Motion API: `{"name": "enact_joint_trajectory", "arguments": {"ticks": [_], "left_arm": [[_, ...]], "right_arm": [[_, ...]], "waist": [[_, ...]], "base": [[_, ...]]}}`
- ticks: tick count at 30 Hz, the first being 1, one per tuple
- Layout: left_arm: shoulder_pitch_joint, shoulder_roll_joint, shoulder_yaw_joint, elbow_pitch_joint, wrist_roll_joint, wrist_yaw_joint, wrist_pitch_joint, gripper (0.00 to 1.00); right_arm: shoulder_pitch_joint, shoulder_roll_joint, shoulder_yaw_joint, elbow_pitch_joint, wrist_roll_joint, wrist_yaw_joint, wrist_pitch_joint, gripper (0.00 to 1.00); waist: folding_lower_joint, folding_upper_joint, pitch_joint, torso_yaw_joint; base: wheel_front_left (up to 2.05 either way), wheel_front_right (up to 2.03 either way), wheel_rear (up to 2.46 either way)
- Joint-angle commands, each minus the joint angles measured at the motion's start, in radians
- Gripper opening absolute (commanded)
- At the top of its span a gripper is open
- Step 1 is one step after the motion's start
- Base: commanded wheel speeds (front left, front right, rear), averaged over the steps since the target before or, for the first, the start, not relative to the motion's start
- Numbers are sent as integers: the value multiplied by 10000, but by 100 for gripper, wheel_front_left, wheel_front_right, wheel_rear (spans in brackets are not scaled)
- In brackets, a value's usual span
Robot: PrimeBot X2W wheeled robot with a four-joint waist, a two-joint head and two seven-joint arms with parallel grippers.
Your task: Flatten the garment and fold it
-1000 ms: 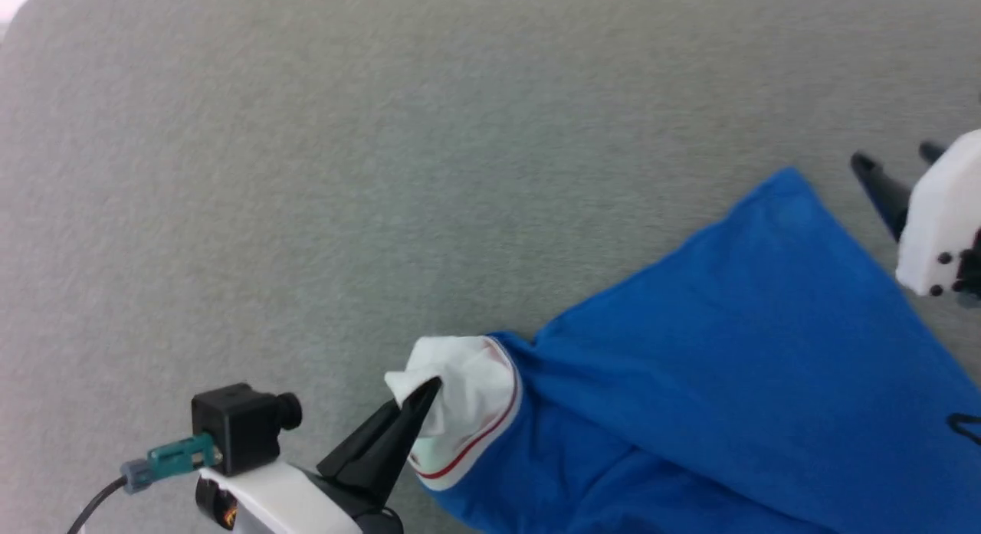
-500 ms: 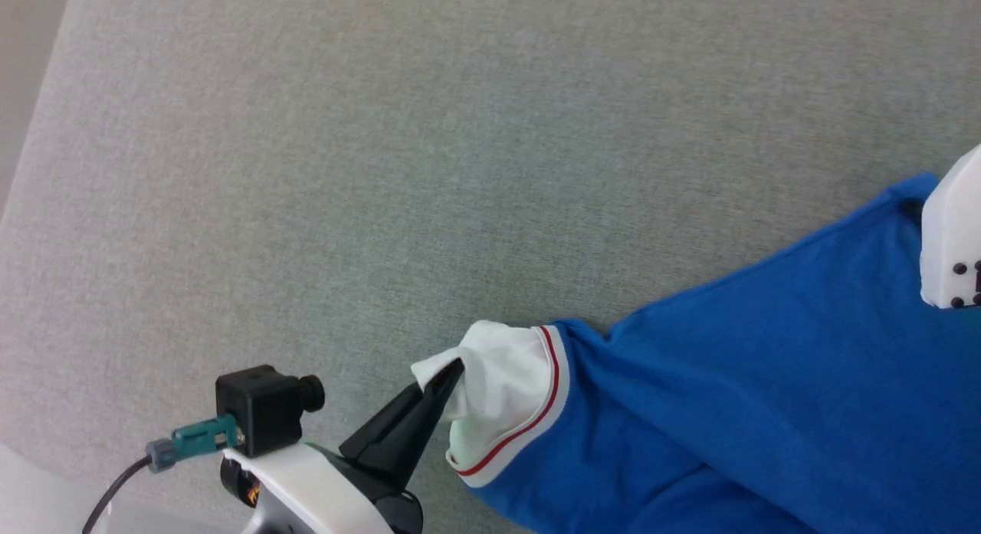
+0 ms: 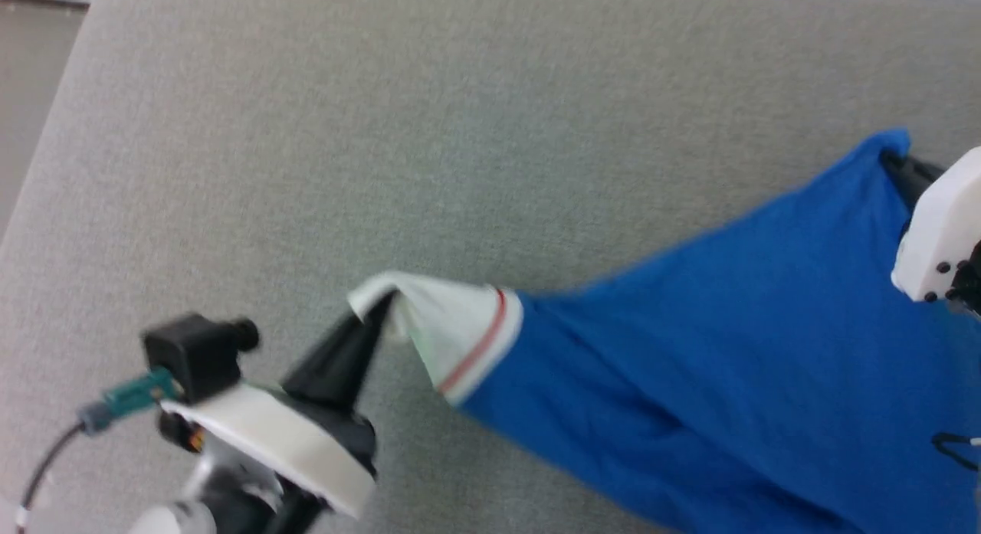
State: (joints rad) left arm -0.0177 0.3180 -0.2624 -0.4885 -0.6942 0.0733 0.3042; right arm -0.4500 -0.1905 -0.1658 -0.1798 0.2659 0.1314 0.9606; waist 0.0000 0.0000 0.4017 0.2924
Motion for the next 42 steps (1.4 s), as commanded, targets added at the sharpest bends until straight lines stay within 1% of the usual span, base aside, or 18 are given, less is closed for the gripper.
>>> {"name": "enact_joint_trajectory", "arguments": {"ticks": [1, 6, 8, 9, 13, 15, 22, 24, 27, 32, 34, 38, 42], "left_arm": [[-247, -7, 89, 37, 119, 77, -68, 0], [-1527, 9, 719, 277, 702, 735, -101, 0], [-2298, 66, 901, 475, 944, 899, -63, 0], [-2738, 139, 937, 597, 1080, 909, -17, 0], [-4706, 388, 913, 1269, 1396, 730, 297, 0], [-5725, 509, 897, 1735, 1486, 599, 483, 0], [-8901, 864, 639, 3737, 1602, 39, 1393, 0], [-9663, 842, 621, 4414, 1487, -20, 1724, 0], [-10769, 1083, 438, 5331, 1688, -214, 2178, 0], [-12419, 1176, 390, 6394, 2027, -96, 2483, 0], [-13097, 1212, 373, 6709, 2195, -86, 2441, 0], [-14462, 1077, 418, 7220, 2436, -15, 2014, 0], [-15610, 924, 275, 7696, 2729, -94, 1490, 0]], "right_arm": [[-10, 37, -42, -66, 72, -7, -132, 0], [-74, 397, -269, -454, 407, -7, -1056, 0], [-229, 448, -339, -609, 469, -7, -1353, 0], [-338, 477, -384, -683, 490, -7, -1488, 0], [-962, 501, -453, -795, 520, -7, -1918, 0], [-1370, 413, -368, -730, 528, -7, -1999, 0], [-3185, 137, 245, -107, 555, -7, -1728, 0], [-3778, 116, 402, 239, 490, -7, -1598, 0], [-4691, 179, 568, 901, 340, -7, -1430, 0], [-6212, 409, 630, 2065, -129, -7, -1219, 0], [-6831, 418, 670, 2465, -386, -7, -1229, 0], [-8078, 485, 641, 3268, -860, -7, -1439, 0], [-9265, 723, 522, 4026, -1272, -7, -1887, 0]], "waist": [[0, 0, -1167, -857], [0, 0, -2232, -1530], [0, 0, -2558, -1765], [0, 0, -2701, -1864], [0, 0, -3115, -2213], [0, 0, -3219, -2378], [0, 0, -3210, -2865], [0, 0, -3104, -2997], [0, 0, -2822, -3188], [0, 0, -2016, -3399], [0, 0, -1542, -3442], [0, 0, -457, -3492], [0, 0, 575, -3496]], "base": [[0, 0, 0], [0, 0, 0], [0, 0, 0], [0, 0, 0], [0, 0, 0], [0, 0, 0], [0, 0, 0], [0, 0, 0], [0, 0, 0], [0, 0, 0], [0, 0, 0], [0, 0, 0], [0, 0, 0]]}}
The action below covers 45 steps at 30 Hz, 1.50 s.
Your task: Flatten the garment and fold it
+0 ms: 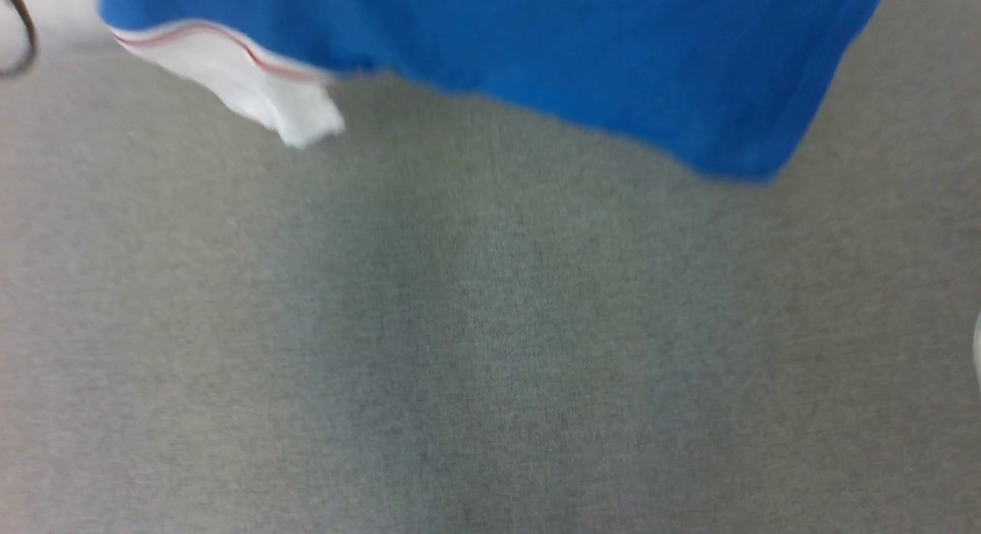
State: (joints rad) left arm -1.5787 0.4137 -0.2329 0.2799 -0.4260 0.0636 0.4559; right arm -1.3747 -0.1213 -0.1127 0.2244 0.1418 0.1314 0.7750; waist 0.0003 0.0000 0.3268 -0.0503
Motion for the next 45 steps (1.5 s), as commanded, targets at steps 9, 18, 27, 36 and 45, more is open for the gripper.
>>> {"name": "enact_joint_trajectory", "arguments": {"ticks": [9, 18, 27, 36, 45], "left_arm": [[-1572, -206, -10, 772, 681, 44, -2317, 0], [-2187, -107, 370, 1014, 568, -189, -4167, 0], [-285, 20, 514, 203, 127, -528, -5243, 0], [4121, 458, 293, -3023, -156, -265, -4679, 0], [10792, 1170, 211, -7079, -375, 840, -3911, 0]], "right_arm": [[-1822, 109, 258, 1387, -820, -7, -1635, 0], [-2531, -744, 774, 1986, -989, -7, -2829, 0], [-1429, -1580, 2029, 1682, 228, -7, -3661, 0], [1918, -2453, 1980, -1141, 2199, -7, -3107, 0], [7838, -2220, 77, -4863, 3067, -7, -2231, 0]], "waist": [[-3, 0, 2953, 44], [-3, 0, 4297, 367], [-3, 0, 4255, 626], [-3, 0, 3195, 810], [-3, 0, 1973, 830]], "base": [[0, 0, 0], [0, 0, 0], [0, 0, 0], [0, 0, 0], [0, 0, 0]]}}
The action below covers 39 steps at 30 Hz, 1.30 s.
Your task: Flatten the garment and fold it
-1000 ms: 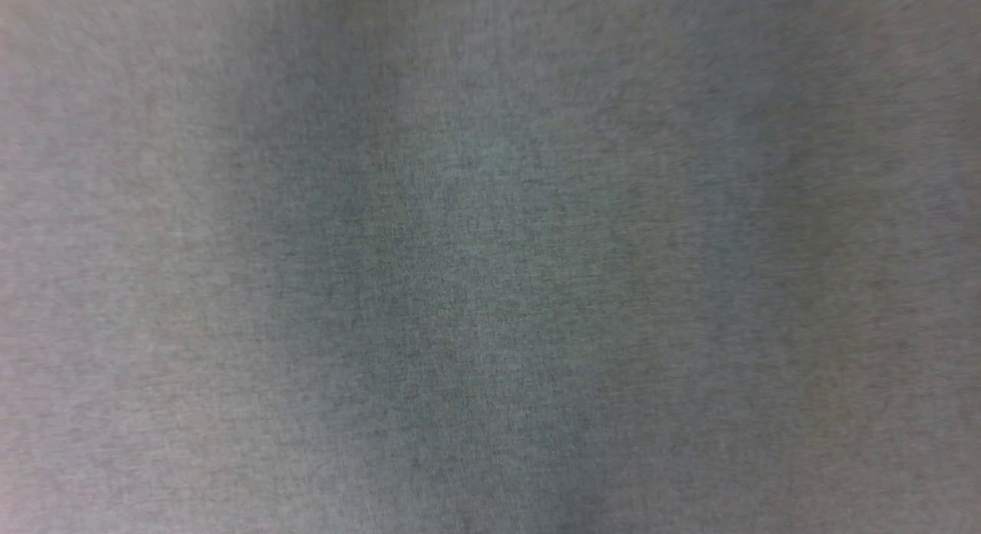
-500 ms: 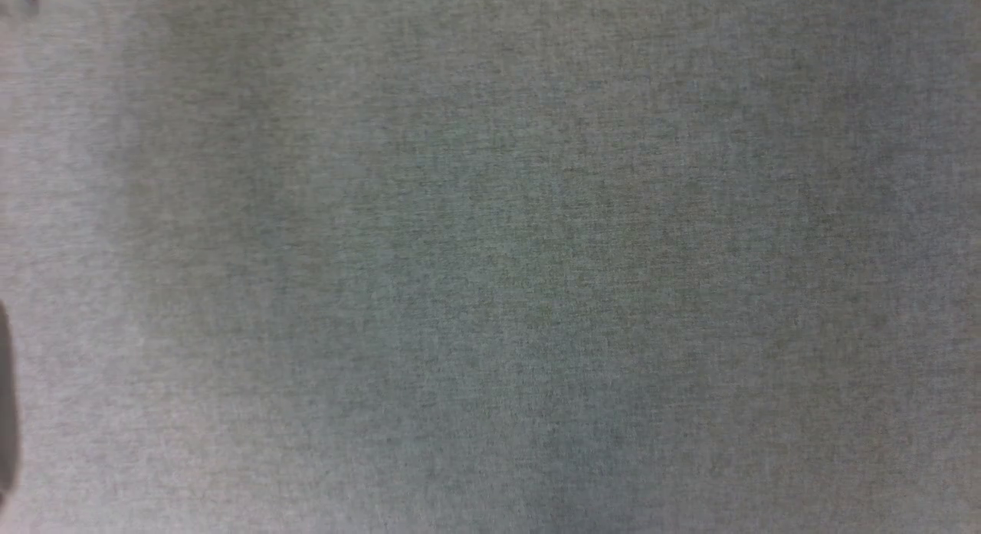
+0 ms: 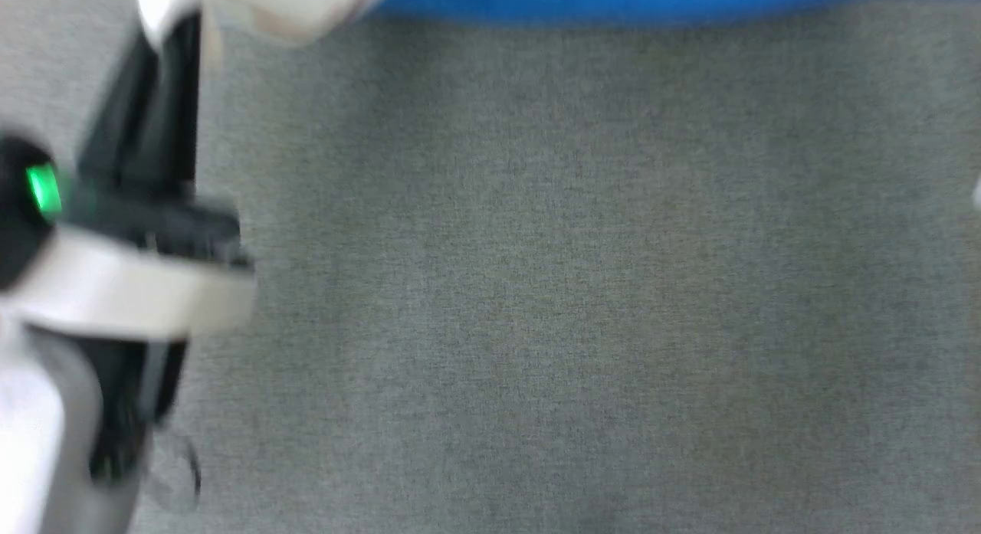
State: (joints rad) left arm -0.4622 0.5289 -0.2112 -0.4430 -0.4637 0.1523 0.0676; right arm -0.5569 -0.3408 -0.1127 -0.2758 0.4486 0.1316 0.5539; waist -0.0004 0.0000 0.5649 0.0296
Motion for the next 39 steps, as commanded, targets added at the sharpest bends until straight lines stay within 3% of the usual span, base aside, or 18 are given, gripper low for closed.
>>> {"name": "enact_joint_trajectory", "arguments": {"ticks": [1, 4, 10, 18, 23, 31, 39], "left_arm": [[263, 66, 72, -107, -72, 97, 12, 0], [1986, 207, 145, -515, -430, 280, 187, 0], [4582, 813, -285, -136, -1081, 68, 1111, 0], [6920, 1451, -853, 142, -2892, -288, 3074, 0], [8052, 1849, -966, -125, -3826, -231, 4036, 0], [9550, 2209, -712, -559, -4672, 83, 4450, 0], [10243, 2345, -496, -1218, -4844, -1, 4166, 0]], "right_arm": [[220, 118, -59, -125, 60, -9, -13, 0], [1774, 550, -359, -605, 207, -9, -51, 0], [4087, 879, -433, -812, 410, -9, -329, 0], [6521, -106, 240, -1019, 1315, -9, 508, 0], [7778, -601, 235, -1066, 1765, -9, 1126, 0], [9713, -624, -129, -1014, 2047, -9, 2324, 0], [10741, -255, -391, -1635, 2276, -9, 2963, 0]], "waist": [[4, 0, -506, 6], [4, 0, -818, -22], [4, 0, -1592, -41], [4, 0, -2684, -18], [4, 0, -3199, 80], [4, 0, -3959, 232], [4, 0, -4502, 204]], "base": [[0, 0, 0], [0, 0, 0], [0, 0, 0], [0, 0, 0], [0, 0, 0], [0, 0, 0], [0, 0, 0]]}}
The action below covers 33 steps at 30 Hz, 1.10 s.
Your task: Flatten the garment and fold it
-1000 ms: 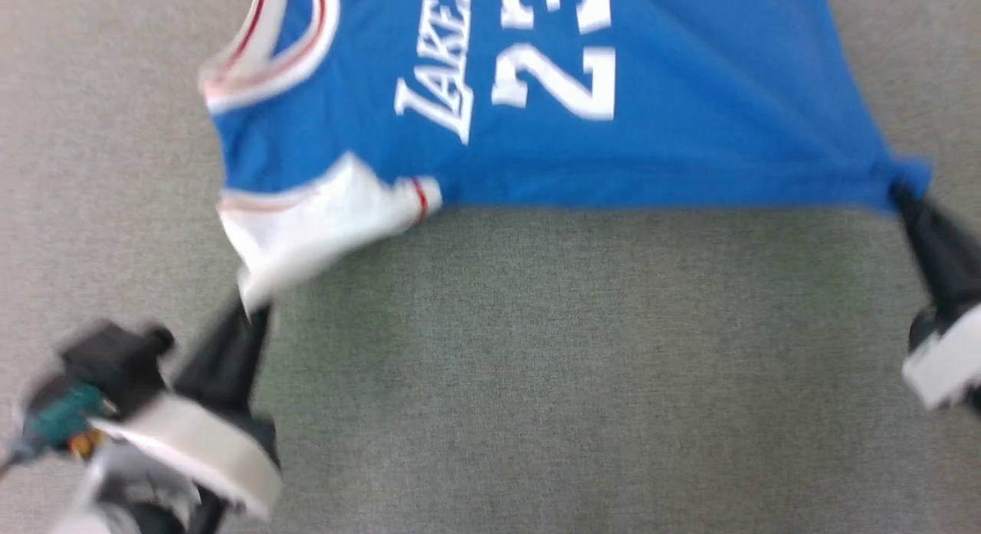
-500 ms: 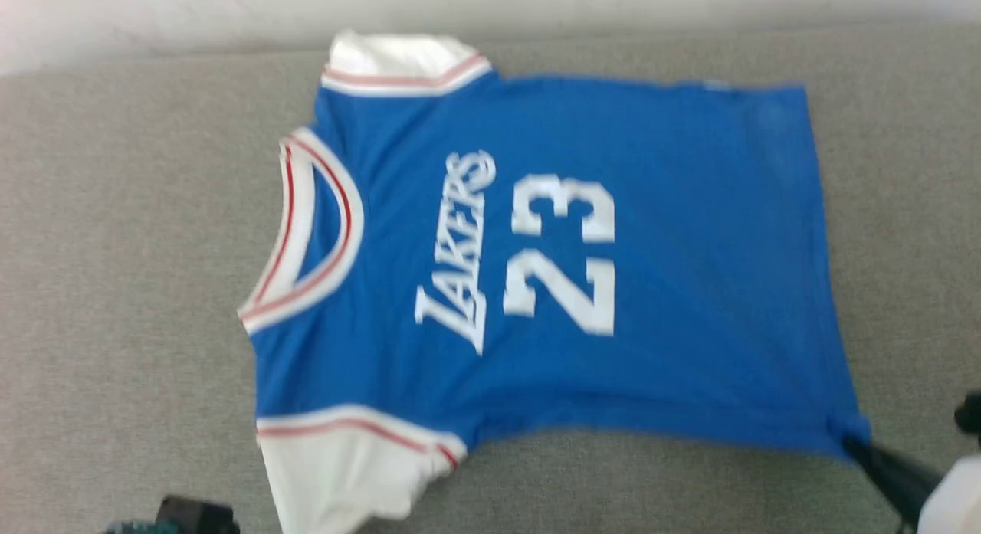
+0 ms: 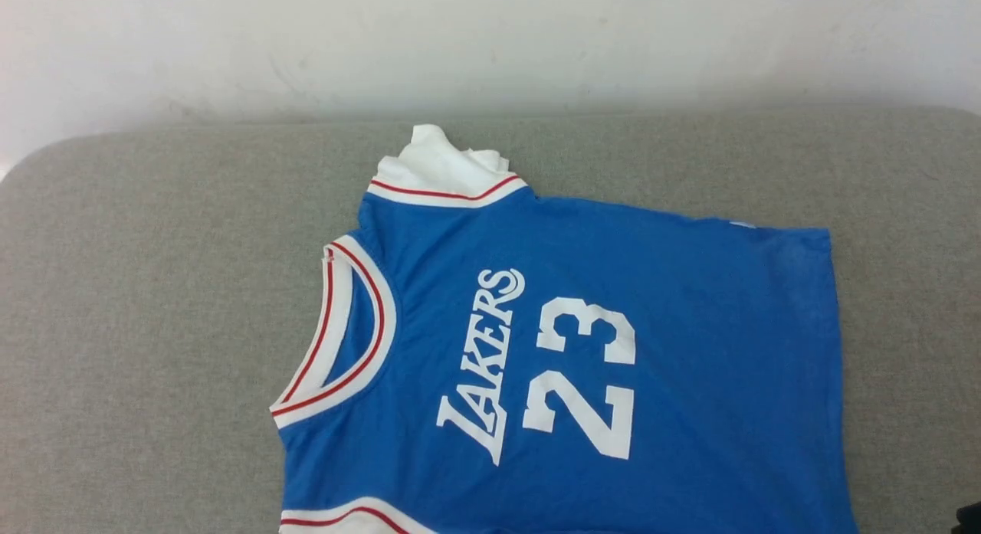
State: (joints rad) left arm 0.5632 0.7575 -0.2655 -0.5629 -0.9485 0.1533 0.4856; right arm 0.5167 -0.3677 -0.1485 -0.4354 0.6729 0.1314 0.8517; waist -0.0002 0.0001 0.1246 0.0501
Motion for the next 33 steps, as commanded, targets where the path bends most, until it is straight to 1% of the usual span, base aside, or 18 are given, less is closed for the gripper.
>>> {"name": "enact_joint_trajectory", "arguments": {"ticks": [1, 5, 8, 12, 16, 20, 24, 29, 33], "left_arm": [[-115, 42, 131, -106, 121, -13, -166, 0], [-960, 56, 339, -357, 714, -153, -601, 0], [-2060, 180, 428, -333, 1319, -363, -789, 0], [-3872, 302, 411, -49, 1948, -745, -810, 0], [-5763, 266, 209, 636, 2334, -1216, -695, 0], [-7371, 34, -95, 1596, 2533, -1640, -576, 0], [-8392, -307, -568, 2544, 2723, -2001, -511, 0], [-9033, -812, -1046, 3730, 3113, -2146, -815, 0], [-9269, -1165, -1467, 4620, 3571, -2159, -1099, 0]], "right_arm": [[-42, 24, -55, -144, -4, -7, -75, 0], [-566, -14, -116, -407, -262, -7, -439, 0], [-1260, -212, -129, -470, -521, -7, -745, 0], [-2473, -590, -89, -319, -805, -7, -1152, 0], [-3684, -928, 25, 95, -961, -7, -1358, 0], [-4790, -1165, 375, 636, -1059, -7, -1416, 0], [-5583, -1241, 905, 1301, -1090, -7, -1393, 0], [-6093, -1187, 1483, 2132, -1107, -7, -1285, 0], [-6212, -1092, 1671, 2578, -1060, -7, -1271, 0]], "waist": [[2, -1, -103, -18], [2, -1, 46, -98], [2, -1, 364, -170], [2, -1, 1010, -272], [2, -1, 1644, -369], [2, -1, 2166, -534], [2, -1, 2610, -654], [2, -1, 3039, -717], [2, -1, 3286, -646]], "base": [[0, 0, 0], [0, 0, 0], [0, 0, 0], [0, 0, 0], [0, 0, 0], [0, 0, 0], [0, 0, 0], [0, 0, 0], [0, 0, 0]]}}
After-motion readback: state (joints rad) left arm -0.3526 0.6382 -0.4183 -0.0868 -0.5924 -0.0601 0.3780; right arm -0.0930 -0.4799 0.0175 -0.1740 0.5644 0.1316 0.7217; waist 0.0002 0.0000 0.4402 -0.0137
